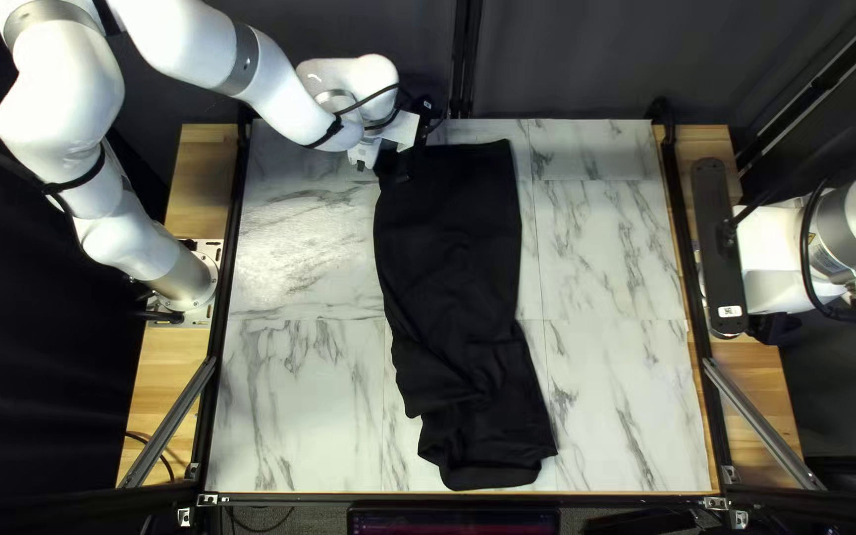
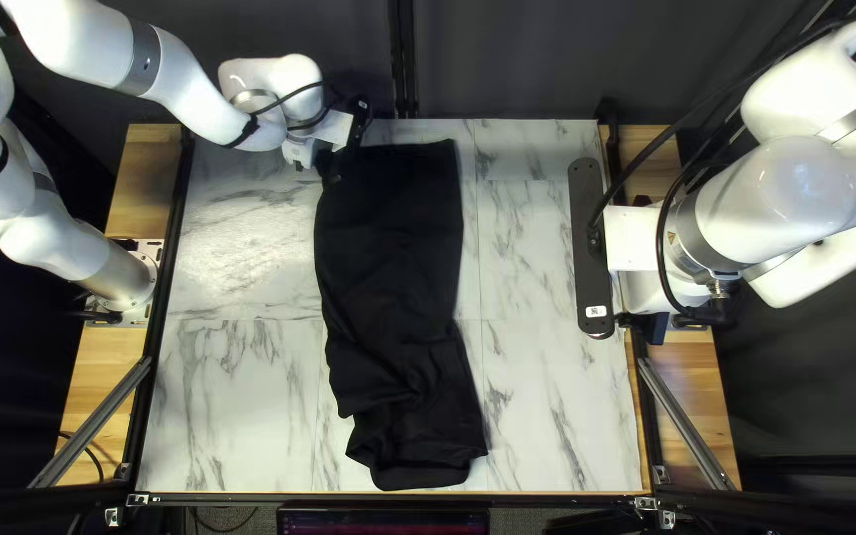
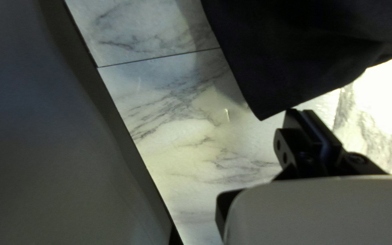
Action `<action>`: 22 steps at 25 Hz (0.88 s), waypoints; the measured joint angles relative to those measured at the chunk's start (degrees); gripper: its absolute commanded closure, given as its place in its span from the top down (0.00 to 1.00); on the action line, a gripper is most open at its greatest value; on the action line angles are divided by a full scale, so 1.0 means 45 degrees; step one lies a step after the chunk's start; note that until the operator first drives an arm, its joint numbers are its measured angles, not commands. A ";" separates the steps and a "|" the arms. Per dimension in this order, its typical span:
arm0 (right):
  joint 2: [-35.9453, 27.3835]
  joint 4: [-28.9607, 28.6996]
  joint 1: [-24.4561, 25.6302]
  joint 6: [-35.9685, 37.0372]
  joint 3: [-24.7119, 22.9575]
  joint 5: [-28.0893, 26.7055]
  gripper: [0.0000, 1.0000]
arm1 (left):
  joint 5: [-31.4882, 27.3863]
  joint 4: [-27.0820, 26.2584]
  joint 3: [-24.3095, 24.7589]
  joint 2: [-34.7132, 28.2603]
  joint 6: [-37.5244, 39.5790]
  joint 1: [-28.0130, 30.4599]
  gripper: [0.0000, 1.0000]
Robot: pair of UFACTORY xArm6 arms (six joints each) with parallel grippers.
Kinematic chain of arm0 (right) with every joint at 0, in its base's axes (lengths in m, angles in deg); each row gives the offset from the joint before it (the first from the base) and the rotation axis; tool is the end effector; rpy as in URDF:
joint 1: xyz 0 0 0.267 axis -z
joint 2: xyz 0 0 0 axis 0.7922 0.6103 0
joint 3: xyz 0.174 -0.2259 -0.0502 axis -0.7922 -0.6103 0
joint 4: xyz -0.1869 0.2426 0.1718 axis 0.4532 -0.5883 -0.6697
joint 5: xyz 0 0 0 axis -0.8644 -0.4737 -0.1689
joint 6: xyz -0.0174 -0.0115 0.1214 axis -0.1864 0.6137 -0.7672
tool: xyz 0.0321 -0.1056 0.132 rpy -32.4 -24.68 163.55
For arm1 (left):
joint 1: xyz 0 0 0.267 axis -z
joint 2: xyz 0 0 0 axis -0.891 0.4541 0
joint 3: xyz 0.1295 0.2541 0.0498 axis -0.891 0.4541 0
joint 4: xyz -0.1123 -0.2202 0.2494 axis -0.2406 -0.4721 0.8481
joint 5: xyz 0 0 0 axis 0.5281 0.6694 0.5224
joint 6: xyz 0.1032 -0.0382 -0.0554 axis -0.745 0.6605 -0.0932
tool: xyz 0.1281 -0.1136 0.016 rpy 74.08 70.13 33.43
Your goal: Fold t-shirt
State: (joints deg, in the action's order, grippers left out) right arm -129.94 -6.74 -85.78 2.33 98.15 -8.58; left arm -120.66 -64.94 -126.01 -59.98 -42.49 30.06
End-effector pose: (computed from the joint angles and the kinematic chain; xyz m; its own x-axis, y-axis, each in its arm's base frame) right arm 0.2423 0.1231 0.3656 0.9966 0.0207 0.0793 0.0143 -0.9966 0.0813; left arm 0.3406 0.2612 0.0450 0.9748 -0.1446 -0.1701 -0.1616 -0.9826 -0.0913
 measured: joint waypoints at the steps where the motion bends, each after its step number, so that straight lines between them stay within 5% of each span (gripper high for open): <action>1: 0.0000 0.0000 0.0000 0.0000 0.0000 0.0000 1.00 | 0.0009 0.0020 0.0014 -0.0016 0.0033 0.0003 1.00; 15: 0.0000 0.0000 0.0000 0.0000 0.0000 0.0000 1.00 | -0.0163 -0.0051 -0.0100 -0.0059 -0.0116 0.0206 1.00; 22: 0.0000 0.0000 0.0000 0.0000 0.0000 0.0000 1.00 | -0.1608 -0.0157 -0.1249 0.0655 0.1827 -0.0343 1.00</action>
State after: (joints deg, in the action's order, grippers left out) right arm -129.94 -6.74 -85.78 2.33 98.15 -8.58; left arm -127.90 -65.65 -131.63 -57.04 -34.27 28.52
